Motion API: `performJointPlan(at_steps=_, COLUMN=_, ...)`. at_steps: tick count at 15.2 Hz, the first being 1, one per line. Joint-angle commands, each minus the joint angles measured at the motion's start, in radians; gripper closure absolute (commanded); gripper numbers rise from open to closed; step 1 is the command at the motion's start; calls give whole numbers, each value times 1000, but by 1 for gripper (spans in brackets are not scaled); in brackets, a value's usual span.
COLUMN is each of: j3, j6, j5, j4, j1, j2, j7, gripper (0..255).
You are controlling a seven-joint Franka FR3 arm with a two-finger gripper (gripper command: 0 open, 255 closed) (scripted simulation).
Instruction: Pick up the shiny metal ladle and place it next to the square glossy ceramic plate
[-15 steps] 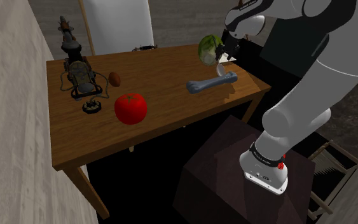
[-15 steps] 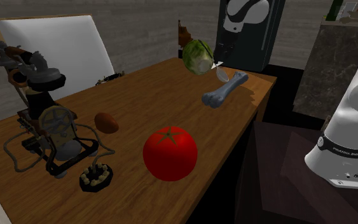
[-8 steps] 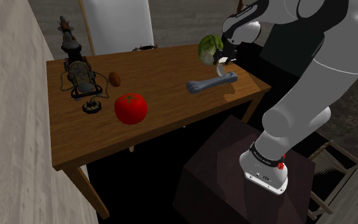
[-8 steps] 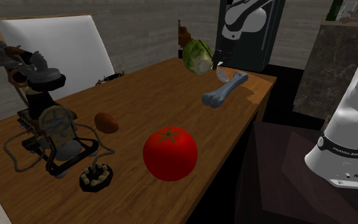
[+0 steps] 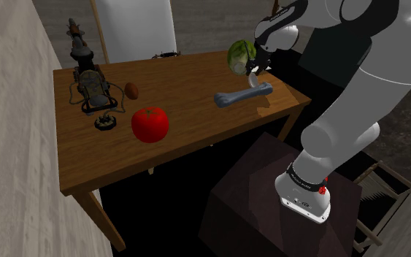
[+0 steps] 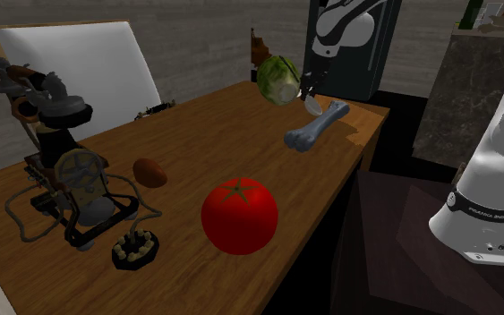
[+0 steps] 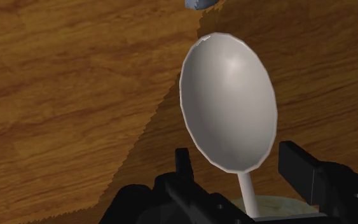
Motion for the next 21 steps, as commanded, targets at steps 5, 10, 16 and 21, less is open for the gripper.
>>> performJointPlan(at_steps=5, j3=0, j6=0, j5=0, j4=0, j1=0, j2=0, j7=0, gripper=255)
performJointPlan(at_steps=10, j3=-1, j6=-12, j5=-4, j4=5, j1=0, j2=-7, j7=4, gripper=255)
performJointPlan(at_steps=16, j3=-3, j6=-88, j5=-28, j4=43, j1=0, j2=-47, j7=26, gripper=255)
performJointPlan(at_steps=21, j3=-3, j6=-152, j5=-43, j4=81, j1=0, j2=-74, j7=41, gripper=255)
